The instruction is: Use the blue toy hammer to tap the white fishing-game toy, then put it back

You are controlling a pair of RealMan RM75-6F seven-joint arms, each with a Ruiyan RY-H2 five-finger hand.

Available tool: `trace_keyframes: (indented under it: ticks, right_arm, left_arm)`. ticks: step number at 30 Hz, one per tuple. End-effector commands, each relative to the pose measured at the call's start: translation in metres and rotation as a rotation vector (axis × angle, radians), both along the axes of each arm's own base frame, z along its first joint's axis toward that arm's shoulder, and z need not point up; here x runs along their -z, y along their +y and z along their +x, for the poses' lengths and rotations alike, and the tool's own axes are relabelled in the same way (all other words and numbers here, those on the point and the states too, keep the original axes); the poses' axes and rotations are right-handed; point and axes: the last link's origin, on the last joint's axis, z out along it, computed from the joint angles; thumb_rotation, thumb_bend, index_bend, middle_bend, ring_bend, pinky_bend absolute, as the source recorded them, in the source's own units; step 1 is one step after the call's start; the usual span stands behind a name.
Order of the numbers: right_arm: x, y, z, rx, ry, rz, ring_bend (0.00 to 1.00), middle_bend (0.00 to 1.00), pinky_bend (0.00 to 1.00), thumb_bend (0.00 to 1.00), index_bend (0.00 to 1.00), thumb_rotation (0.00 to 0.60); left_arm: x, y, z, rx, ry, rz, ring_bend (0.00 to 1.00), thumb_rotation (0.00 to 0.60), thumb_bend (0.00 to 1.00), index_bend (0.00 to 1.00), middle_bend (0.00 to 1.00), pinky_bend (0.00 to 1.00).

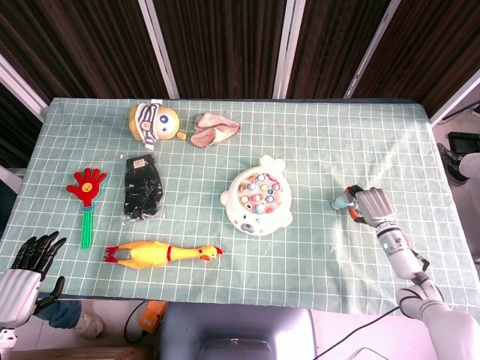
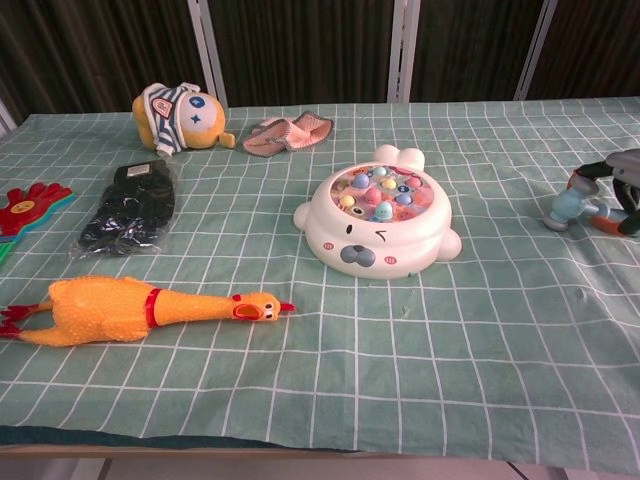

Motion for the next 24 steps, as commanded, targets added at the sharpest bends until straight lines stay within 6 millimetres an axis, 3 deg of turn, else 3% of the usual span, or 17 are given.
trace_keyframes:
  ticks: [1, 8, 24]
  right_arm:
    - [-0.001, 0.0, 0.0, -0.001, -0.001, -0.002, 0.55, 0.43, 0.59, 0.54, 0.44, 0.6]
    - [-0.005, 0.002, -0.001, -0.006, 0.008, -0.011, 0.55, 0.43, 0.59, 0.47, 0.43, 0.6]
    - [-0.029, 0.015, 0.002, -0.061, -0.004, -0.043, 0.55, 0.43, 0.59, 0.46, 0.42, 0.6]
  left_arm:
    - [0.0, 0.0, 0.0, 0.0, 0.0, 0.0, 0.0, 0.6, 0.47, 0.0, 0.02, 0.02]
    - [0.0, 0.0, 0.0, 0.001, -0.001, 0.002, 0.0, 0.6, 0.47, 0.0, 0.02, 0.02]
    - [0.0, -0.002, 0.001, 0.006, -0.003, 0.004, 0.0, 0.6, 0.47, 0.0, 0.02, 0.02]
